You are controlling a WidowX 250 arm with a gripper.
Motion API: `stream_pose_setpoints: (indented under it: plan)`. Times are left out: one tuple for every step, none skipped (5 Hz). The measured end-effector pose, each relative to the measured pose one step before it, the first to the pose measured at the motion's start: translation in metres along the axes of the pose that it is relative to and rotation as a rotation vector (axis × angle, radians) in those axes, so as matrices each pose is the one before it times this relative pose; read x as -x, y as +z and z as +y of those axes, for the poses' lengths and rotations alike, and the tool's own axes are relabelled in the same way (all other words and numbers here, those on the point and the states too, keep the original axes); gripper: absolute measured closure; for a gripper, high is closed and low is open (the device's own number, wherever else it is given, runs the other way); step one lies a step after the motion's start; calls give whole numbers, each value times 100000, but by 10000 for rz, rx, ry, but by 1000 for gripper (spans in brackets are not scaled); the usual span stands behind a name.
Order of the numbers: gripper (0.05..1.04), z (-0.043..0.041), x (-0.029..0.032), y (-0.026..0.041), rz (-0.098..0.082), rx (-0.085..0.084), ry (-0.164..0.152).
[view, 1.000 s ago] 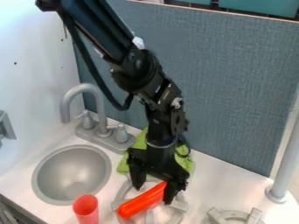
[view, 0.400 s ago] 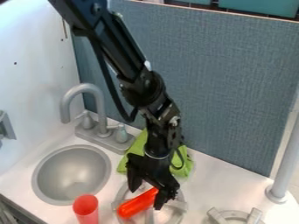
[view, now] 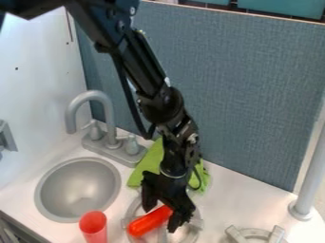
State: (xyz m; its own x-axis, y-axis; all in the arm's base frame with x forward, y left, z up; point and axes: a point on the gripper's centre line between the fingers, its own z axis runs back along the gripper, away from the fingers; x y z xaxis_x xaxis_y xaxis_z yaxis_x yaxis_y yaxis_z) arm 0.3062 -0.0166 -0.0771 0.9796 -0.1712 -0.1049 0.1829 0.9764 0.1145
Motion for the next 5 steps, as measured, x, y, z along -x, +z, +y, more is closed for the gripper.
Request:
stream_pose_setpoints:
  plan:
    - [135,1013,-424,-1209,464,109,465]
    - [379,-137,-871,-137,11,100,-42]
    - [518,-273,75,-28,26,203,-143]
    - [519,-621,1595,675,54,369,215]
    - [519,-1774,980,5207,-1243,-35,501]
